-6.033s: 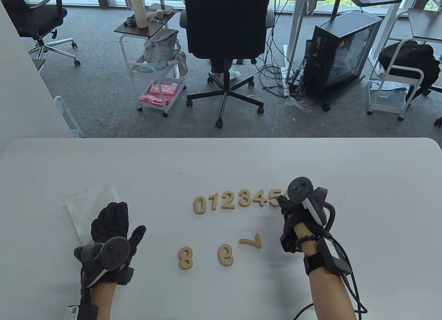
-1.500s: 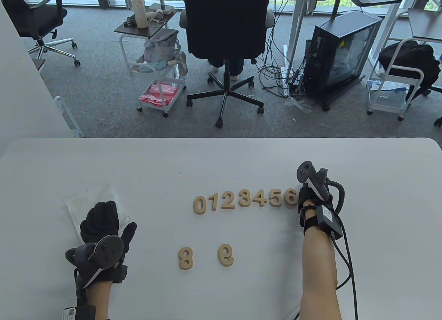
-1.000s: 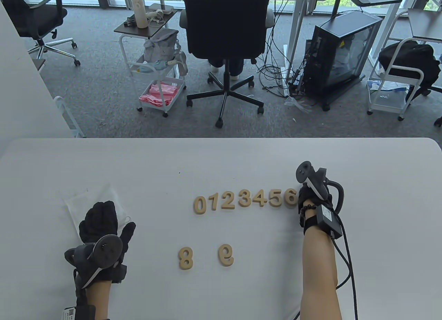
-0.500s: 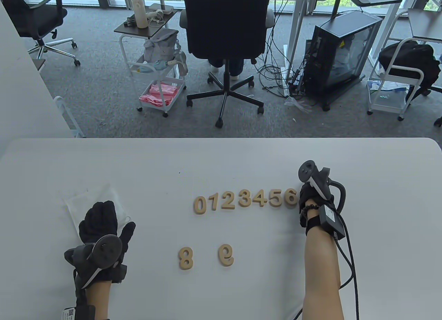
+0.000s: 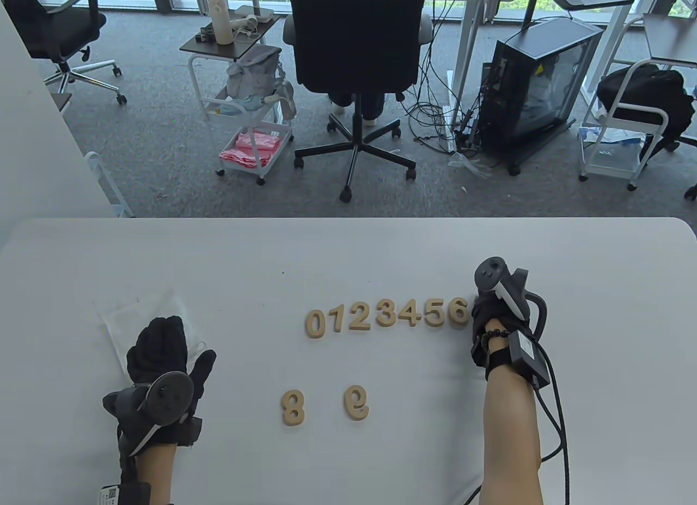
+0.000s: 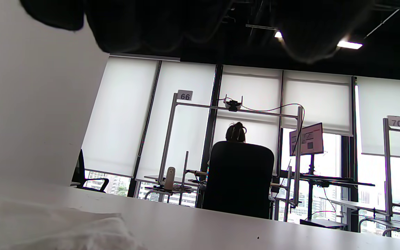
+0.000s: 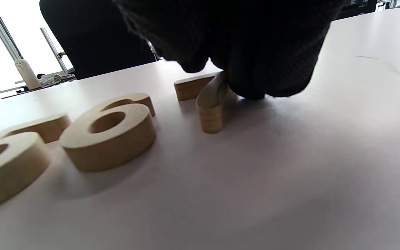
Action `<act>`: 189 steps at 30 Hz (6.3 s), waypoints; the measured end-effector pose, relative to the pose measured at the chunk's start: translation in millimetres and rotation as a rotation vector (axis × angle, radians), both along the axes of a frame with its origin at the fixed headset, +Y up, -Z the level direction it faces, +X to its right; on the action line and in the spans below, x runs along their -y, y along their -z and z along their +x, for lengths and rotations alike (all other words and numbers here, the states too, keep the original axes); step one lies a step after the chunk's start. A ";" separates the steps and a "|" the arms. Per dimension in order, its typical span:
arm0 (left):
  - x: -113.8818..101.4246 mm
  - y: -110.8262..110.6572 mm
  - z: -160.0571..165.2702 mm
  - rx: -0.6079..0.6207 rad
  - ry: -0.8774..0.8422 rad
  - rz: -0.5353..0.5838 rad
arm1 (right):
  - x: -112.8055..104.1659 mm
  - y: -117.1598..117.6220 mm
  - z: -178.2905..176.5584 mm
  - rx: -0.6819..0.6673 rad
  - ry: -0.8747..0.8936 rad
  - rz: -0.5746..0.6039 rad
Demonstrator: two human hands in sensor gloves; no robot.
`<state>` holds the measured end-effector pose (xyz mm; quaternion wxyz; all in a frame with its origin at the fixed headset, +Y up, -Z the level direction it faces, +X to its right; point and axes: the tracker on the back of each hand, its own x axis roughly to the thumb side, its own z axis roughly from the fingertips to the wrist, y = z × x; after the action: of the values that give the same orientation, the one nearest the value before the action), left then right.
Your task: Empty bag and arrange number blocks in order
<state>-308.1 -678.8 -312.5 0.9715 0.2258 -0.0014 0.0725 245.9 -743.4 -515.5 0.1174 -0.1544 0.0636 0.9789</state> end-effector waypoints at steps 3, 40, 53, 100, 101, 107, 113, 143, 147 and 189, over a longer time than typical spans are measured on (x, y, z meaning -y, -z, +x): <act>0.1 -0.2 -0.2 0.001 -0.004 0.001 | 0.5 0.3 -0.6 -0.032 -0.030 -0.008; 1.6 0.3 19.3 0.121 0.016 -0.006 | -60.3 -183.1 -268.1 -0.996 -0.045 0.077; 0.1 -0.1 19.7 0.111 0.032 -0.011 | 18.2 -174.5 -333.9 -1.108 -0.194 -0.098; -1.4 -0.9 14.9 0.094 0.015 -0.008 | -43.6 -128.7 -180.3 -0.634 0.352 0.291; -1.5 -0.9 14.8 0.094 0.016 -0.008 | -47.0 -124.7 -166.6 -0.601 0.370 0.304; -3.6 -2.4 13.1 0.084 0.020 0.005 | -60.0 -109.5 -84.8 -0.435 0.485 0.345; -4.2 -3.2 11.9 0.070 0.023 0.010 | -69.3 -102.3 -6.7 -0.216 0.487 0.430; -1.3 -1.6 0.1 -0.007 0.021 -0.022 | 3.6 -28.7 81.0 0.285 0.186 0.199; -1.5 -1.6 -0.6 -0.010 0.017 -0.022 | 7.6 -22.2 72.7 0.273 0.109 0.162; -1.4 -2.0 -3.4 -0.004 -0.001 -0.005 | -14.7 -27.1 50.9 0.170 -0.172 0.087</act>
<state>-311.5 -677.4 -310.5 0.9720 0.2234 0.0006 0.0724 296.8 -728.7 -488.4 0.0447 -0.2366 -0.0026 0.9706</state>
